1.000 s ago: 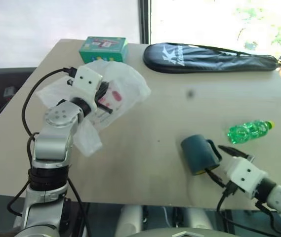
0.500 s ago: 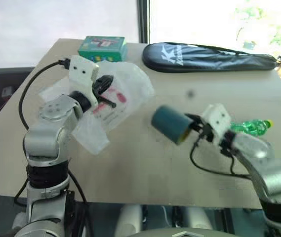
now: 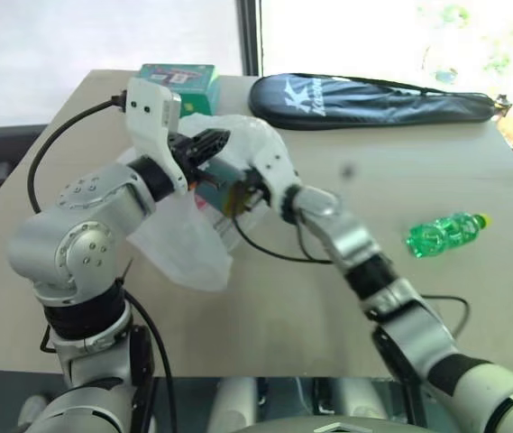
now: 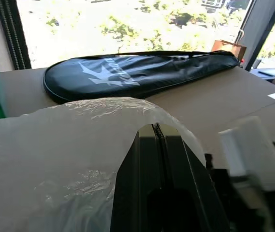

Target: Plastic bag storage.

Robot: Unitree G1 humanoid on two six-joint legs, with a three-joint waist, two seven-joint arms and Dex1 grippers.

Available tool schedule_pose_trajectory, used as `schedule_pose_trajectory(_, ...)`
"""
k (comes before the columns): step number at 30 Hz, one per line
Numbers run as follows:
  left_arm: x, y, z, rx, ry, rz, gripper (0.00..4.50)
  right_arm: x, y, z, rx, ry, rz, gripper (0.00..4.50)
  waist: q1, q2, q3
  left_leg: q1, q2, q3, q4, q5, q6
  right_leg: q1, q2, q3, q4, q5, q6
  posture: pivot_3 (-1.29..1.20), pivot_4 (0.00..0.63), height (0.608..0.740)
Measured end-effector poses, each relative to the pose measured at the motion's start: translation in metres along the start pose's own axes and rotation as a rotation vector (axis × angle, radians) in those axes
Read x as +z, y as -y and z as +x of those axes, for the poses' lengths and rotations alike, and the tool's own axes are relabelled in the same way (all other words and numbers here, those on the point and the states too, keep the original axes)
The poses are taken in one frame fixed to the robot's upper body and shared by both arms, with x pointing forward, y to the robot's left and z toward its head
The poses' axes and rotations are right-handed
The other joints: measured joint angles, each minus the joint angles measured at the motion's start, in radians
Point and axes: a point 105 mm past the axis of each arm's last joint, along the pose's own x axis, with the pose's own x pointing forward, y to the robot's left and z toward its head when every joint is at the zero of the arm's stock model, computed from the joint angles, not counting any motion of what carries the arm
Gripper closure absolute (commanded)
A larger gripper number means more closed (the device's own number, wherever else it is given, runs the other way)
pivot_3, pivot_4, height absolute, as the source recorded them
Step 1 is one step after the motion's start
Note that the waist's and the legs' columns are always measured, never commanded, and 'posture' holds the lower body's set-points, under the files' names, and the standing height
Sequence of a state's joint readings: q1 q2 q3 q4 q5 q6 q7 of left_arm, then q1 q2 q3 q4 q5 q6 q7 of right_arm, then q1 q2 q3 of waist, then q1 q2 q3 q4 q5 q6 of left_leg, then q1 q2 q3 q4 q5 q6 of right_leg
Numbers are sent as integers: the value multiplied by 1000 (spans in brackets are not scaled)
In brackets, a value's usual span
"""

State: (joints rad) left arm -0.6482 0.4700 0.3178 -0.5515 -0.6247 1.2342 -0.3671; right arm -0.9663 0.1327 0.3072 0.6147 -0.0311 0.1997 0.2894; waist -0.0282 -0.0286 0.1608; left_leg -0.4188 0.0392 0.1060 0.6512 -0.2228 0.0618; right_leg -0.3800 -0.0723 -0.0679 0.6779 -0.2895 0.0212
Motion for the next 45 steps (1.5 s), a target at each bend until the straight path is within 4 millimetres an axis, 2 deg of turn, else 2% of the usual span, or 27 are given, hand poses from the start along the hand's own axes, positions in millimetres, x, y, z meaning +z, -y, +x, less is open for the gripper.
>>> schedule_pose_trajectory(2, -2, -2, -2, 18, -7, -21, 4500, -6, 6, 5, -28, -27, -21, 4446, 3, 0, 0, 0, -1, -1, 0, 0, 0, 0, -1, 0, 0, 0, 0, 0, 150, 740)
schedule_pose_trajectory(3, -3, -2, -2, 22, -6, -34, 4500, -12, 2, 7, 14, -44, 2, 4446, 3, 0, 0, 0, -1, -1, 0, 0, 0, 1, -1, 0, 0, 0, 0, 0, 150, 740)
schedule_pose_trajectory(4, -3, -2, -2, 22, -4, -39, 4500, -21, -2, 8, 54, -71, 11, 3745, 2, 0, 0, 0, -1, 0, 0, 0, 0, 1, -1, 0, -1, 0, 0, 0, 150, 740)
schedule_pose_trajectory(7, -4, -4, -2, 38, -4, -41, 4500, -36, -7, 7, 91, -103, 16, 2603, -2, 0, 1, 0, -1, -1, 0, 0, 0, 0, -1, 0, 0, 0, 0, 0, 150, 740)
schedule_pose_trajectory(9, -4, -6, -1, 57, -5, -45, 4500, -32, -11, 6, 128, -79, 11, 1709, -9, 0, 1, 0, 0, 0, -1, 0, 0, 0, -1, 0, 0, 0, 0, 0, 150, 740)
schedule_pose_trajectory(11, -6, -10, 0, 75, -8, -54, 4500, -19, -14, 4, 160, -20, 7, 805, -11, 1, 1, 0, 0, 0, -1, 0, -1, 0, -1, 0, 0, 0, 0, 0, 150, 740)
schedule_pose_trajectory(14, -11, -15, 1, 106, -8, -57, 4500, -11, -13, -21, 204, 62, 58, 805, -6, 1, 1, 0, -1, -1, -3, 0, -1, 0, -2, 0, -2, 0, 0, 0, 150, 740)
schedule_pose_trajectory(15, -13, -17, 2, 117, -10, -55, 4500, -15, -11, -38, 231, 61, 102, 805, 0, 1, 2, -2, -1, -1, -3, 0, -1, 0, -2, -1, -2, 0, 0, 0, 150, 740)
schedule_pose_trajectory(18, -18, -23, 5, 138, -8, -62, 4500, -11, 10, -78, 231, 65, 151, 44, 12, 1, 2, -2, -1, -2, -2, -1, -2, -1, -3, -1, -2, 0, 0, 0, 150, 740)
schedule_pose_trajectory(22, -24, -21, 12, 133, -7, -63, 4500, 23, 25, -131, 190, 115, 118, 44, 15, 2, 3, -1, -1, -2, -3, -2, -3, -1, -2, -1, -1, 0, -1, 0, 150, 740)
schedule_pose_trajectory(25, -32, -16, 21, 111, -18, -75, 4500, 35, 44, -169, 59, 75, 53, 44, 15, 2, 3, -1, -1, -2, -2, -1, -2, -1, -2, -1, -1, 0, 0, 0, 150, 740)
schedule_pose_trajectory(26, -32, -16, 21, 111, -18, -76, 4500, 35, 46, -171, 48, 70, 49, 44, 15, 2, 3, -1, -1, -1, -3, -1, -1, -1, -3, -1, -1, 0, 0, 0, 150, 740)
schedule_pose_trajectory(27, -32, -17, 22, 115, -16, -77, 4500, 34, 58, -182, -26, 46, 40, 44, 15, 2, 3, -1, -1, -1, -2, 0, 0, -1, -2, -1, -1, 0, 0, 0, 150, 740)
schedule_pose_trajectory(30, -33, -22, 23, 131, -4, -81, 4500, 20, 102, -221, -370, -97, 20, 44, 22, 2, 4, -2, -1, -1, -3, 0, 0, -1, -3, -1, -1, 0, 0, 0, 150, 740)
schedule_pose_trajectory(31, -34, -22, 24, 134, -5, -85, 4500, 10, 128, -242, -597, -184, 14, 44, 22, 2, 4, -2, -1, -1, -2, 0, 0, -1, -3, -1, -1, 0, 0, 0, 150, 740)
schedule_pose_trajectory(33, -35, -22, 25, 133, -2, -90, 4500, -9, 150, -271, -860, -331, 55, 44, 23, 2, 4, -2, -1, -1, -2, 0, 0, -1, -3, -1, -1, 0, 0, 0, 150, 740)
schedule_pose_trajectory(34, -36, -21, 27, 130, -1, -93, 4500, -23, 155, -286, -1008, -414, 128, 44, 21, 2, 4, -2, -1, -1, -2, 0, -1, -1, -3, -1, 0, 0, 0, 0, 150, 740)
schedule_pose_trajectory(36, -39, -19, 30, 122, -12, -102, 4500, -39, 153, -294, -1177, -462, 351, 44, 11, 4, 4, -1, 0, 0, -3, 1, -2, -3, -1, 1, 1, 0, 0, 0, 150, 740)
schedule_pose_trajectory(39, -41, -13, 35, 103, -18, -112, 4500, -46, 145, -275, -1286, -437, 679, 44, 6, 7, 6, -2, 1, 1, -4, 3, -4, -6, 1, 2, 3, 0, 0, 0, 150, 740)
schedule_pose_trajectory(40, -40, -11, 38, 94, -16, -114, 4500, -48, 146, -273, -1318, -454, 729, 44, 10, 9, 6, -4, 1, 1, -4, 3, -5, -8, 1, 1, 3, 0, 0, 0, 150, 740)
schedule_pose_trajectory(42, -39, -13, 37, 101, -13, -112, 4500, -43, 158, -287, -1449, -455, 803, 44, 22, 11, 7, -11, -2, -1, -3, 3, -4, -13, 1, -2, 2, 0, 0, 0, 150, 740)
schedule_pose_trajectory(45, -39, -16, 35, 120, -12, -112, 4500, -51, 161, -312, -1627, -514, 923, 44, 28, 11, 7, -15, -4, 0, -3, 3, -4, -16, 1, -1, 1, 0, 0, 0, 150, 740)
